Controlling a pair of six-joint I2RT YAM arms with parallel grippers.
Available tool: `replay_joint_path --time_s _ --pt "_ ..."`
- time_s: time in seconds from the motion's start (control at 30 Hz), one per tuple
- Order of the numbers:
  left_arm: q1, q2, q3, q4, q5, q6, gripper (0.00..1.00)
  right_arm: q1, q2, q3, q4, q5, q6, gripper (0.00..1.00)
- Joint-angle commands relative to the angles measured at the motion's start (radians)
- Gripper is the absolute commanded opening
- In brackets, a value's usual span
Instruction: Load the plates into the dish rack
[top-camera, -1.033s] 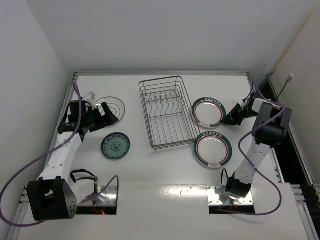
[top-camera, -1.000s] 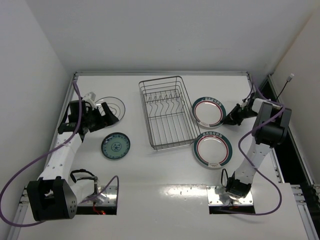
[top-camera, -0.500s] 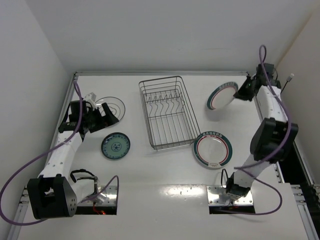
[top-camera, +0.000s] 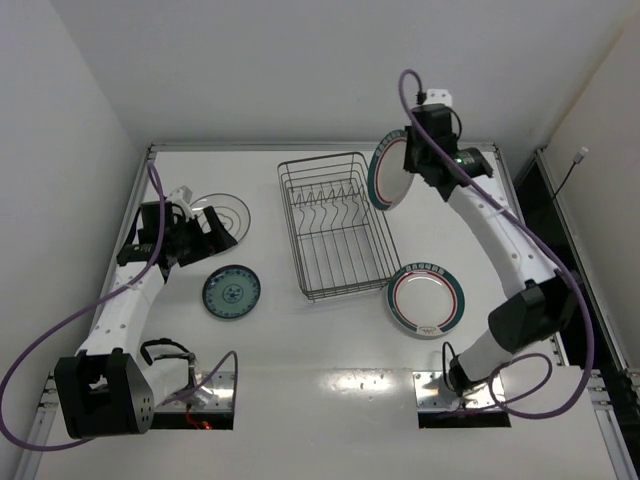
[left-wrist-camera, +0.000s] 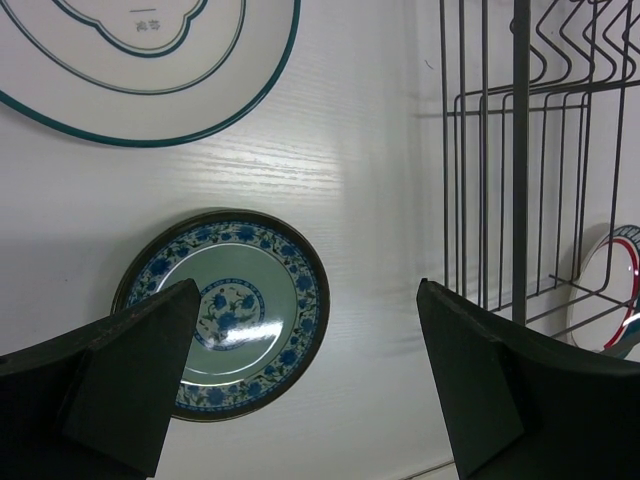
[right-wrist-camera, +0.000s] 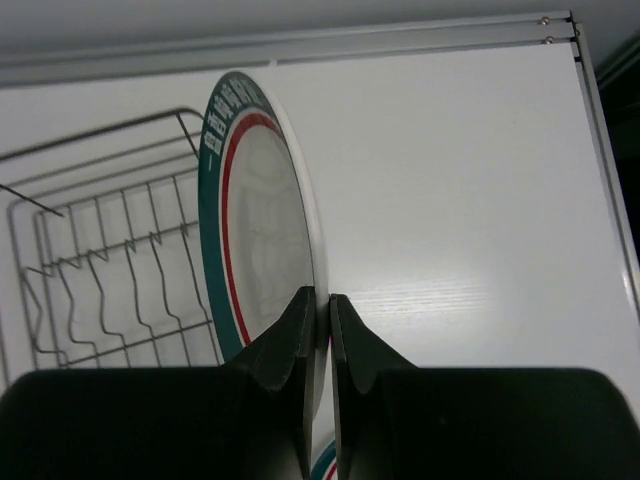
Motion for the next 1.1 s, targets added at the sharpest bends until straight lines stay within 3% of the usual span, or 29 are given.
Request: replay_joint_path --time_s 0.0,0.47,0.73,0.83,1.0,1.07 --pt "-0.004 -0.001 0.026 0.013 -0.005 0.018 0.88 0.09 0.055 0.029 0.038 0.192 -0.08 0.0" --pt "-0.004 0.008 0.026 0.013 -0.005 0.018 0.88 0.239 0.198 0.052 0.116 0.433 -0.218 0.0" --pt "-0.004 0.017 0.026 0.013 -0.005 0.018 0.88 0.269 0.261 0.034 0.17 0.394 -0.261 0.0" --pt "-0.004 0.017 0.026 0.013 -0.005 0.018 0.88 0.269 0.326 0.086 0.115 0.355 -0.249 0.0" --pt "-0.004 0.017 0.026 0.004 -0.005 0.018 0.88 0.269 0.376 0.207 -0.023 0.292 -0.185 0.14" --pt "-0.004 0.017 0.026 0.004 -0.005 0.018 0.88 0.269 0.387 0.239 -0.048 0.283 -0.174 0.25"
